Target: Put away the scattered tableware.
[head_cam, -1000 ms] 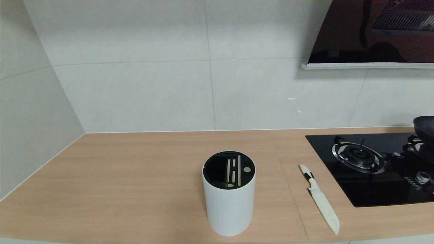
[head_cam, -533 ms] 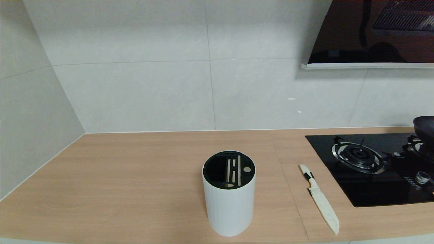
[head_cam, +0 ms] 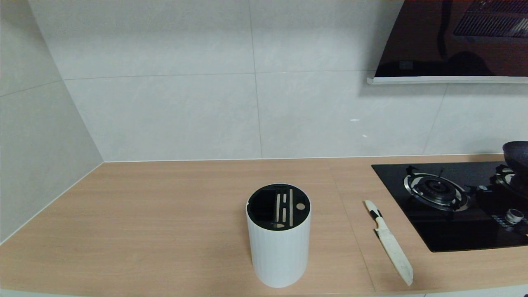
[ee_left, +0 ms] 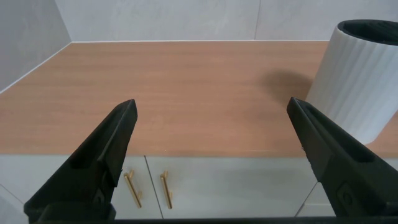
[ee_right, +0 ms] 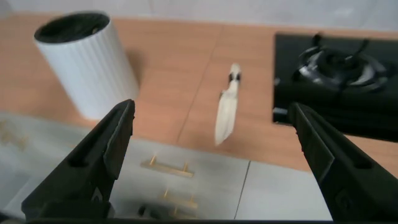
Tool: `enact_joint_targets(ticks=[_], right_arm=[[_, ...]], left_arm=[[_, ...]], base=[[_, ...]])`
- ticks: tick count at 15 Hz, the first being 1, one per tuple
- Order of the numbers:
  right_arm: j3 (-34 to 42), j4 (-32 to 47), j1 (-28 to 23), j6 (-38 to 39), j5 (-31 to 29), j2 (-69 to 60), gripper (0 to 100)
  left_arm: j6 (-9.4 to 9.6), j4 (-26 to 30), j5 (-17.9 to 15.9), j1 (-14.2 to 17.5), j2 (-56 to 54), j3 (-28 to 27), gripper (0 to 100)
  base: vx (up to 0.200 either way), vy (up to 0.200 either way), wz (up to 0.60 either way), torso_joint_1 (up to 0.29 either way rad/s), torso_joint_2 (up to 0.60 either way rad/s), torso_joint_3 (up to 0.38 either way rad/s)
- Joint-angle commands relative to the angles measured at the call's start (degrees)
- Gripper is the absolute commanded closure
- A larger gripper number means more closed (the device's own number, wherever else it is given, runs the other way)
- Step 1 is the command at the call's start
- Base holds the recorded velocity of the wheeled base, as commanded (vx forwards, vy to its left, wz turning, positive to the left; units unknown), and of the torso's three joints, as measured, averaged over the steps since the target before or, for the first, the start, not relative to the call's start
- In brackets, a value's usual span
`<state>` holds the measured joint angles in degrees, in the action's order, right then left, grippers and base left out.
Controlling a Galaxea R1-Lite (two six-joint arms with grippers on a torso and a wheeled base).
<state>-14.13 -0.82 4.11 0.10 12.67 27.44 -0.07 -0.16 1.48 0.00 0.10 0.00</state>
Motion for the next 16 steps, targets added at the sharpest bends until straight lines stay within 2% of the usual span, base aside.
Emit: enact_joint_targets(ticks=[1,4,7,10,16], right_arm=[[-5.47,-0.06,3.54,-0.27,-0.01,15.89,0],[-10.48,-0.59,6.09,-0.27,-0.36,29.34,0],[-12.94,-11.22,7.23,-0.19,-0.80,44.89,0],[-12.94,-22.30,7.58,-0.19,-4.32,56.23,0],[-13.03,-27.31,7.67,0.08,-6.78,68.45,0]], left_arm=[[-0.01,-0.02,0.02,0.00,-0.01,0.00,0],[-0.01,-0.02,0.02,0.00,-0.01,0.00,0],[-0.01,-0.02,0.02,0.00,-0.01,0.00,0],[-0.01,-0.02,0.02,0.00,-0.01,0.00,0],[-0.01,-0.02,0.02,0.00,-0.01,0.00,0]], base=[[0.000,0.000,0.00,0.000,0.00,0.000],[0.000,0.000,0.00,0.000,0.00,0.000],[0.000,0.000,0.00,0.000,0.00,0.000],[0.000,0.000,0.00,0.000,0.00,0.000],[0.000,0.000,0.00,0.000,0.00,0.000]])
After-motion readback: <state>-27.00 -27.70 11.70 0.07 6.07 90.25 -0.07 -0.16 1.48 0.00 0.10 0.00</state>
